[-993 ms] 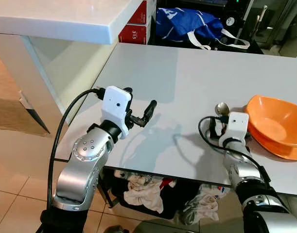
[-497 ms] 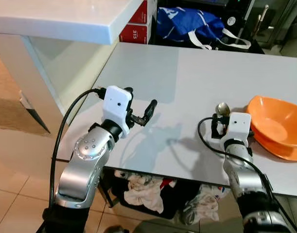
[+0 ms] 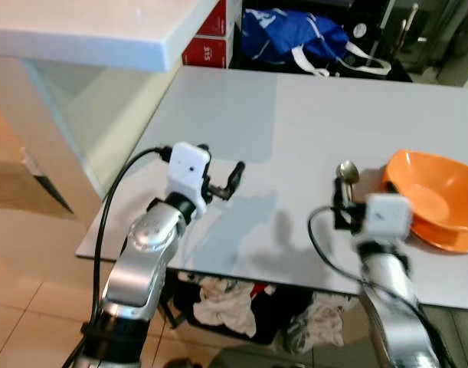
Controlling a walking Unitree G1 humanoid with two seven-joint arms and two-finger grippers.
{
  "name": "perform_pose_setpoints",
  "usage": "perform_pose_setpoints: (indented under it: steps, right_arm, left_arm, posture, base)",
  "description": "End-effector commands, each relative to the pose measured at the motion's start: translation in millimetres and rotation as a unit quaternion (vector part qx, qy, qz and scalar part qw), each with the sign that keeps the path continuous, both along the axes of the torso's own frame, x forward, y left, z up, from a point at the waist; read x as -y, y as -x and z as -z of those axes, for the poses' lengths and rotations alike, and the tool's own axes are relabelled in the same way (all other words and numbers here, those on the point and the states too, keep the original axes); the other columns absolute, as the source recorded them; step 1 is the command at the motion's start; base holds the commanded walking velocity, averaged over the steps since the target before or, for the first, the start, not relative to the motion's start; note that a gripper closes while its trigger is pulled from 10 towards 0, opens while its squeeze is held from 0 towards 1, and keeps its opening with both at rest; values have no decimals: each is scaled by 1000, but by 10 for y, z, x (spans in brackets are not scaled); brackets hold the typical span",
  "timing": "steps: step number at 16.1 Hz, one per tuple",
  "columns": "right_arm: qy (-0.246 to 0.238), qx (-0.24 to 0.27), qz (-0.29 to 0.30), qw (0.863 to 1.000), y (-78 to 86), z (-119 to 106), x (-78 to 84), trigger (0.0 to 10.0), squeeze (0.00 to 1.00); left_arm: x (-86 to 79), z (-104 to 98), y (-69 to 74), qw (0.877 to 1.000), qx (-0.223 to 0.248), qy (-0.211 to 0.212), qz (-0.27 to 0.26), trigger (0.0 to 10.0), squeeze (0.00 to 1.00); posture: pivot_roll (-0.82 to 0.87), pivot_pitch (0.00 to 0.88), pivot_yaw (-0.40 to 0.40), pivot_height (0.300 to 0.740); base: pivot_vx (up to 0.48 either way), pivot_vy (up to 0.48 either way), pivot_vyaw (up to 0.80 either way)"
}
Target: Setting the table
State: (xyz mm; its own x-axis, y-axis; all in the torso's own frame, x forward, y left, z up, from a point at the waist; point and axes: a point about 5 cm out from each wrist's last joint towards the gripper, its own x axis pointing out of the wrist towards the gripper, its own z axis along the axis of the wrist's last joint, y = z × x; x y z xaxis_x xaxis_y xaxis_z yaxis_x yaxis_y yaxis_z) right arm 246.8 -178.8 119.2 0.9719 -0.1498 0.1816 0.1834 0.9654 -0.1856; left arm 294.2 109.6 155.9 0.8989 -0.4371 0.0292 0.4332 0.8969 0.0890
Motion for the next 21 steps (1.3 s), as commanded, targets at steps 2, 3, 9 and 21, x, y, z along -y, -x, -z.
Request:
perform_pose_setpoints:
  steps: [2, 3, 9, 21]
  right_arm:
    - [23, 17, 11, 1000, 115, -94, 85, 10000, 0]
    - [30, 9, 17, 999, 174, -61, 136, 10000, 0]
    - [24, -10, 39, 999, 370, 1, 252, 10000, 0]
    - [-15, -30, 14, 999, 96, 89, 268, 10000, 0]
  left_arm:
    - [-84, 144, 8, 1000, -22, 6, -16, 10000, 0]
    - [-134, 212, 8, 999, -32, 11, -32, 10000, 0]
    - [-187, 569, 155, 997, -62, 4, -53, 10000, 0]
    - [15, 56, 41, 999, 14, 38, -34, 10000, 0]
  posture:
    - [-14, 0, 15, 740]
    - [-14, 0, 15, 740]
    - [-50, 0, 37, 740]
    - [5, 0, 5, 740]
  base:
    - [0, 0, 0]
    - [0, 0, 0]
    - [0, 0, 0]
    - [0, 268, 0]
